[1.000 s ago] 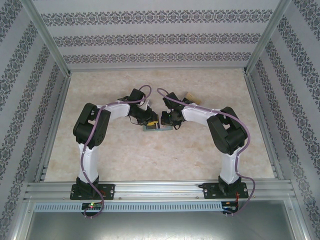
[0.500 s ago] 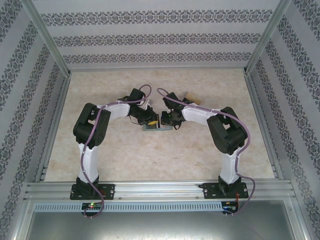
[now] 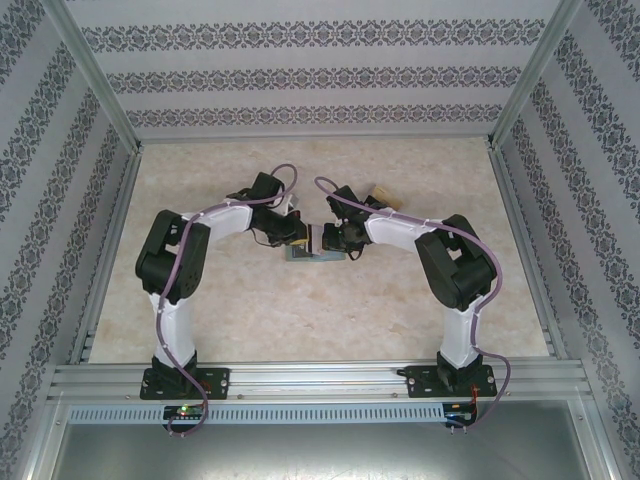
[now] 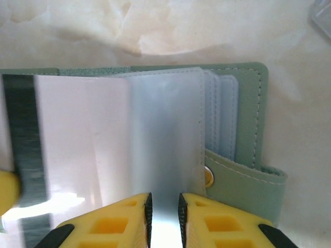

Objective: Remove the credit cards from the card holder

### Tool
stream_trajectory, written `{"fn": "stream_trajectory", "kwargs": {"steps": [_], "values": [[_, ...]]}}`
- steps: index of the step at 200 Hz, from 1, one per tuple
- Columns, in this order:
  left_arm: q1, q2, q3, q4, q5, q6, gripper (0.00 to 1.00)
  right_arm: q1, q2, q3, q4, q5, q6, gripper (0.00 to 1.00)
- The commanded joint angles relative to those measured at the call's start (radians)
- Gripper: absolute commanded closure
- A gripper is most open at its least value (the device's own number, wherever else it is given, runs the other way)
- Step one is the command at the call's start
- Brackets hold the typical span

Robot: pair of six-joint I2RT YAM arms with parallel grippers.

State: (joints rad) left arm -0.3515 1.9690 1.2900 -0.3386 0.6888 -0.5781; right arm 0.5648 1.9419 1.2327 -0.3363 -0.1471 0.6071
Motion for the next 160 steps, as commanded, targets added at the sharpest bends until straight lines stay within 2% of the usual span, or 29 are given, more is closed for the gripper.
{"fn": "stream_trajectory", "kwargs": {"steps": [1,34,64,118,137,160], "values": [[0.035,-0.09,-0.028,-0.086,-0.082,0.068,1.0,-0.008,-0.046,-0.033,-0.021,0.013,0.005,0.74],[0.067,-0.208,-0.066,-0.097,-0.134,0.077,1.0,-0.021,-0.152,-0.066,0.075,-0.062,0.005,0.65],[0.081,-0.296,-0.101,-0.038,-0.116,0.041,1.0,-0.056,-0.228,-0.093,0.166,-0.159,0.027,0.57],[0.091,-0.378,-0.17,0.229,0.089,-0.119,1.0,-0.138,-0.281,-0.137,0.41,-0.425,0.138,0.3],[0.098,-0.39,-0.179,0.307,0.153,-0.172,1.0,-0.161,-0.279,-0.154,0.539,-0.526,0.198,0.26],[0.106,-0.403,-0.186,0.376,0.207,-0.222,1.0,-0.167,-0.266,-0.133,0.593,-0.604,0.236,0.23]]}}
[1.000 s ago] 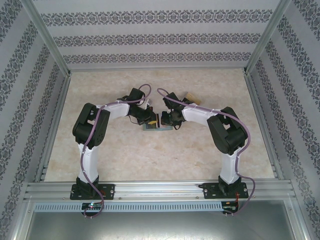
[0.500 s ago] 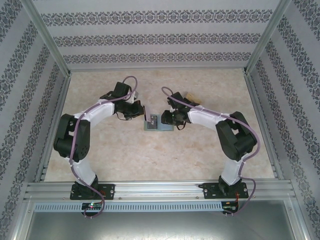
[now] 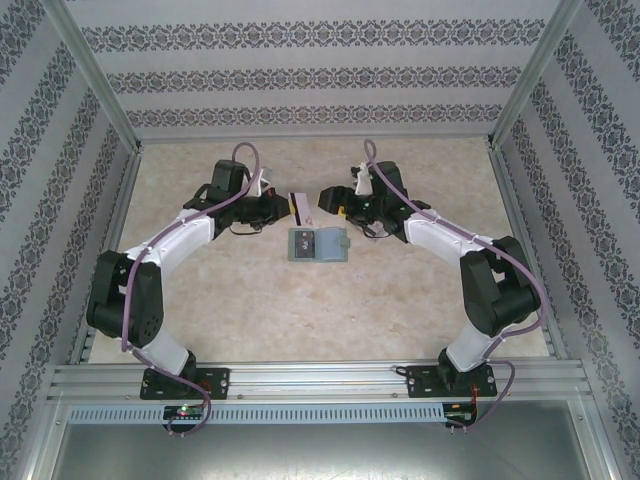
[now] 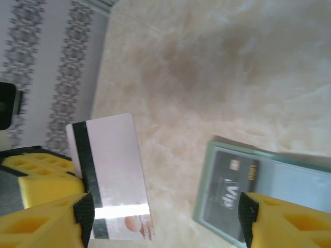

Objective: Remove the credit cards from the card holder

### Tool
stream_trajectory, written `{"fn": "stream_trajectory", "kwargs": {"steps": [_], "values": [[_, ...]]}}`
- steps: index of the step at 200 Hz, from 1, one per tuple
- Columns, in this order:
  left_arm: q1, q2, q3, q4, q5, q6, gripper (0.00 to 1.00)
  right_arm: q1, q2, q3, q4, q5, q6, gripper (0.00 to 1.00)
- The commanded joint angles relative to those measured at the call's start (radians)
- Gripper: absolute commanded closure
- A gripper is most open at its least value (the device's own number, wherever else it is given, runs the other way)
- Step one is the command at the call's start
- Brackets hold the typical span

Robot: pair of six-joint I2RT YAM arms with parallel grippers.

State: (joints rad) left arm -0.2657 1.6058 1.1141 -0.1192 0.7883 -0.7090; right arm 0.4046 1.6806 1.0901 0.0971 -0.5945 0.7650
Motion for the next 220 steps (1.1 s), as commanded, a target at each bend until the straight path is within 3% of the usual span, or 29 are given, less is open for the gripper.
{"fn": "stream_trajectory", "kwargs": {"steps": [1,27,52,80,155,181,197,220], "values": [[0.019,-0.04,-0.011,0.16,0.111,-0.093,1.0,-0.007,-0.004,0.01,0.161,-0.159,0.08,0.23],[0.027,-0.053,-0.017,0.229,0.161,-0.157,1.0,-0.023,0.013,0.005,0.282,-0.23,0.175,0.24],[0.028,-0.076,-0.036,0.336,0.201,-0.273,1.0,-0.036,0.042,-0.002,0.517,-0.344,0.327,0.27],[0.028,-0.107,-0.038,0.349,0.191,-0.309,1.0,-0.037,0.042,0.016,0.538,-0.368,0.357,0.32],[0.027,-0.123,-0.045,0.365,0.2,-0.334,1.0,-0.036,0.075,0.009,0.715,-0.408,0.458,0.79],[0.027,-0.127,-0.033,0.29,0.188,-0.303,1.0,-0.038,0.081,0.012,0.731,-0.408,0.459,0.95],[0.029,-0.133,-0.014,0.17,0.142,-0.238,0.83,-0.043,0.08,0.01,0.711,-0.4,0.432,1.0],[0.04,-0.148,0.02,-0.039,0.015,-0.112,0.45,-0.065,0.058,-0.006,0.627,-0.371,0.34,1.0]]}}
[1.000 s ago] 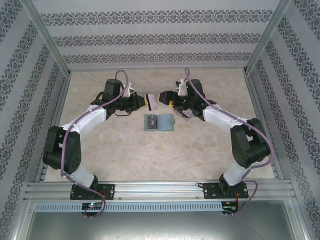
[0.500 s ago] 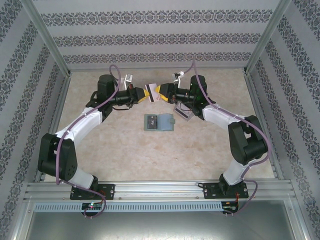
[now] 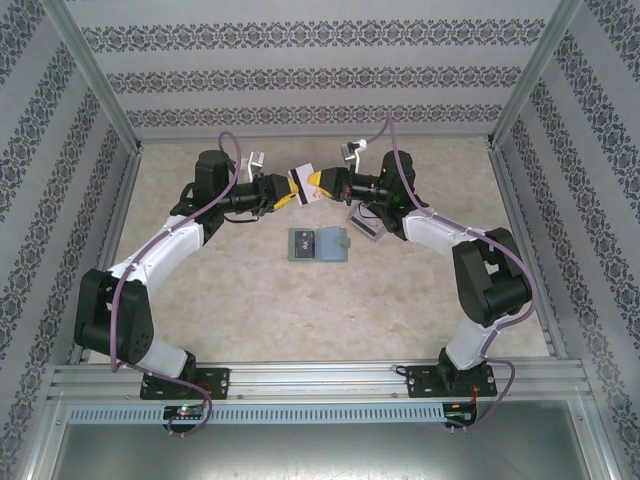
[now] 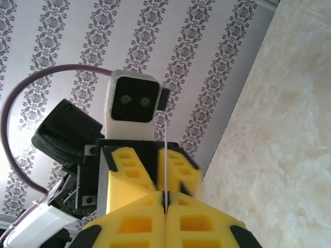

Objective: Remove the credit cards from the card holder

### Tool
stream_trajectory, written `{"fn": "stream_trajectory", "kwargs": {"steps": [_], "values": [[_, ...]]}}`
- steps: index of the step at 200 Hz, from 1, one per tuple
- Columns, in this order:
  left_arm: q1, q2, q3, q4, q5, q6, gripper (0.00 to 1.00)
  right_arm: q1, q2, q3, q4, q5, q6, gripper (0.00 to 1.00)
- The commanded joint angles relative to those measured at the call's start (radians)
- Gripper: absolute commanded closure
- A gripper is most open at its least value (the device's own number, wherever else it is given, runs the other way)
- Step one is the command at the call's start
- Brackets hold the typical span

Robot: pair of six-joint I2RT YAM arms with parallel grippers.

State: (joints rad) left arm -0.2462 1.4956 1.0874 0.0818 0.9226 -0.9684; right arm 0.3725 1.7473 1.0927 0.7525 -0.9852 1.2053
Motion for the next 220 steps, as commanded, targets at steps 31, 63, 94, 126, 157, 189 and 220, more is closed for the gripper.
{"fn": "stream_trajectory", "kwargs": {"steps": [31,63,94,126,157,189,220], "values": [[0.058,-0.044,0.057,-0.457,-0.314,0.298,0.21,-0.078,-0.049,-0.015,-0.305,0.09,-0.294,1.0],[0.09,-0.054,0.04,-0.567,-0.501,0.387,0.08,-0.115,-0.072,-0.015,-0.532,0.205,-0.469,1.0],[0.131,-0.072,0.014,-0.592,-0.537,0.423,0.02,-0.143,-0.092,0.023,-0.766,0.37,-0.682,1.0],[0.154,-0.088,0.016,-0.629,-0.575,0.464,0.01,-0.161,-0.089,0.108,-0.952,0.478,-0.914,1.0],[0.18,-0.082,0.047,-0.675,-0.582,0.506,0.01,-0.161,-0.052,0.233,-1.125,0.581,-1.162,1.0],[0.197,-0.075,0.066,-0.701,-0.581,0.533,0.01,-0.168,-0.025,0.255,-1.167,0.544,-1.404,1.0],[0.204,-0.071,0.063,-0.705,-0.567,0.536,0.01,-0.186,0.008,0.307,-1.243,0.52,-1.523,1.0]]}}
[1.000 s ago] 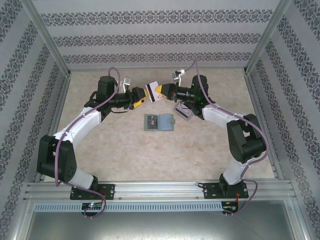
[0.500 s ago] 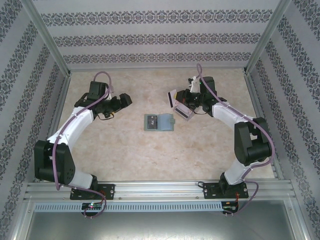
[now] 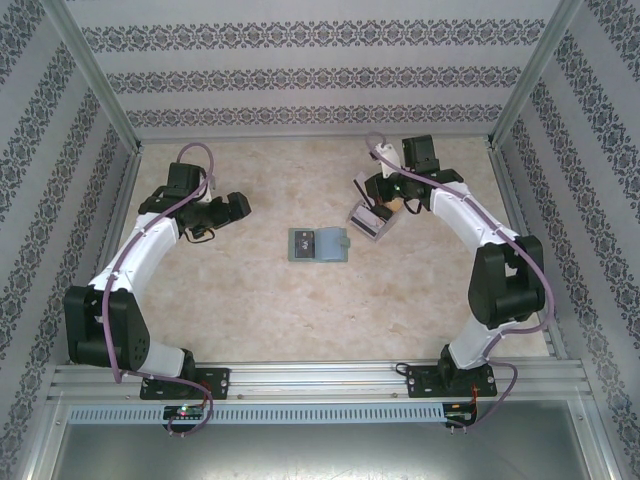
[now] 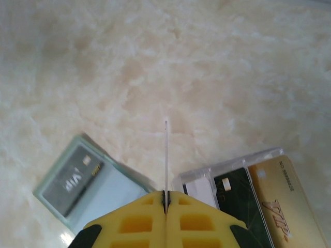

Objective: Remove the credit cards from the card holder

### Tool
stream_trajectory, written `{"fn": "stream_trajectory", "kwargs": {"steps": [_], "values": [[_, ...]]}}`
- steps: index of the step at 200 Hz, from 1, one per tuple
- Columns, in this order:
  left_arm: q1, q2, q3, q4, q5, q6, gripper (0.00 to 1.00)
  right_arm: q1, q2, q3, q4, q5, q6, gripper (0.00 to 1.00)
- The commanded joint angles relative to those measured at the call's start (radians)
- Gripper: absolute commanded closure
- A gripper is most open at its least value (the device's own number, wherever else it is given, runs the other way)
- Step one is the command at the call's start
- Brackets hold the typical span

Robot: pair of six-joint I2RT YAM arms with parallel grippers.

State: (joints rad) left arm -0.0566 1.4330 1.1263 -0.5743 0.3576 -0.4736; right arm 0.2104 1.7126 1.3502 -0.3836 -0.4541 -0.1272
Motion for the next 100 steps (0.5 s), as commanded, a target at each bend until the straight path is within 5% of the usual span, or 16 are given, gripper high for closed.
{"fn": "stream_trajectory", "kwargs": {"steps": [1,100], "values": [[0.014,-0.008,0.025,-0.048,-0.002,0.041,0.01,-0.025,0.044,0.051,-0.108,-0.011,-0.193,1.0],[0.018,0.014,0.022,-0.042,0.025,0.037,0.01,-0.048,0.141,0.033,-0.111,-0.02,-0.283,1.0]]}}
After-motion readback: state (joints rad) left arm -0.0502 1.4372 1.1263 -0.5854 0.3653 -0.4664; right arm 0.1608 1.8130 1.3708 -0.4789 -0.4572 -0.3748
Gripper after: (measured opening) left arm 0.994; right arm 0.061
